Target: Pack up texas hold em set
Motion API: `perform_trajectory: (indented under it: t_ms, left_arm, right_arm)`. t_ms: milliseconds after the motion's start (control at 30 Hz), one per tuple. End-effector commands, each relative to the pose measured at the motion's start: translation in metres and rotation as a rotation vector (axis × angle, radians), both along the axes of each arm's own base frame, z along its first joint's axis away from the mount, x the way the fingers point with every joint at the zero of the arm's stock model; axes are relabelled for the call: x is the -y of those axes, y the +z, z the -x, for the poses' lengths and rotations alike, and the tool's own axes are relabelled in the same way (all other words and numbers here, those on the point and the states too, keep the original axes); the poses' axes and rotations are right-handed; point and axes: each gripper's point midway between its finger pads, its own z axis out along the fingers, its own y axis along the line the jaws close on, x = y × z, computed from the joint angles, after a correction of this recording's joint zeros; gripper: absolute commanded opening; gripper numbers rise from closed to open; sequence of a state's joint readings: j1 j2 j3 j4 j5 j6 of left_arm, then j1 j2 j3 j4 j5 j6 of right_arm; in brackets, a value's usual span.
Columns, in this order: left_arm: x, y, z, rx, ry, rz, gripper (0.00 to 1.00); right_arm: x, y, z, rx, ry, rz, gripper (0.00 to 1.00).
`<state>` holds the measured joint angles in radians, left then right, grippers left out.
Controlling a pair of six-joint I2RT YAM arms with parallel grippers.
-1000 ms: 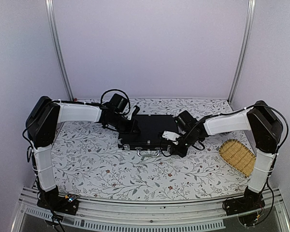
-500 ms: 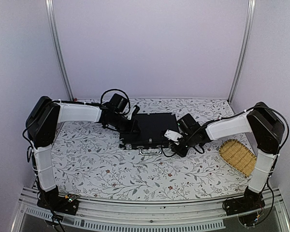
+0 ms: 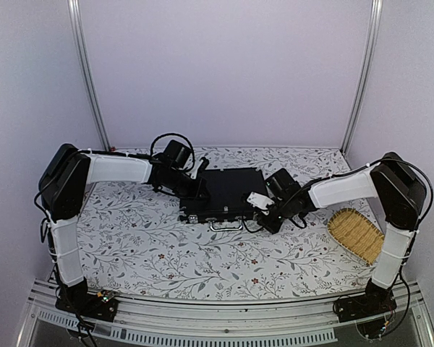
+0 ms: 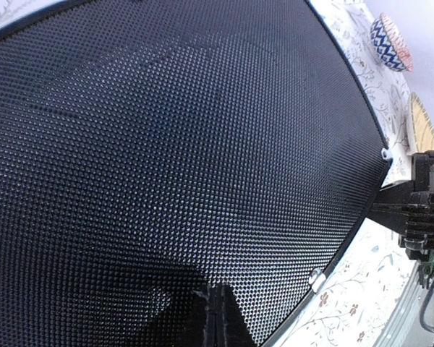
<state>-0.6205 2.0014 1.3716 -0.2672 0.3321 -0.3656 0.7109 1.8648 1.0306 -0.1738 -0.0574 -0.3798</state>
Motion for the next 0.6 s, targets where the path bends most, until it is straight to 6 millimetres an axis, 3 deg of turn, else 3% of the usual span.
perform_trajectory:
  t_ms: [0, 100, 200, 267, 367, 467, 567]
  left_arm:
    - [-0.021, -0.043, 0.018, -0.107, 0.003, -0.101, 0.00]
    - [-0.020, -0.035, 0.015, -0.089, 0.002, -0.095, 0.00]
    - [-0.019, -0.023, 0.012, -0.061, 0.003, -0.086, 0.00]
    - [-0.020, -0.018, 0.010, -0.049, 0.005, -0.082, 0.00]
    - [-0.020, -0.009, 0.009, -0.029, 0.002, -0.079, 0.00]
    - [-0.025, 0.021, 0.007, 0.040, 0.017, -0.065, 0.00]
    - [-0.038, 0.046, 0.005, 0.114, 0.054, -0.079, 0.22]
  right_arm:
    - [-0.021, 0.021, 0.021, -0.127, 0.106, -0.102, 0.03]
    - [-0.030, 0.045, 0.041, -0.182, 0.189, -0.176, 0.05]
    - [-0.031, 0.070, 0.048, -0.173, 0.236, -0.208, 0.10]
    - [-0.029, 0.085, 0.044, -0.140, 0.240, -0.214, 0.24]
    - [-0.022, 0.108, 0.029, -0.095, 0.219, -0.248, 0.42]
    - [-0.008, 0.123, 0.007, -0.079, 0.155, -0.294, 0.53]
    - [0.012, 0.143, -0.039, -0.044, 0.035, -0.353, 0.59]
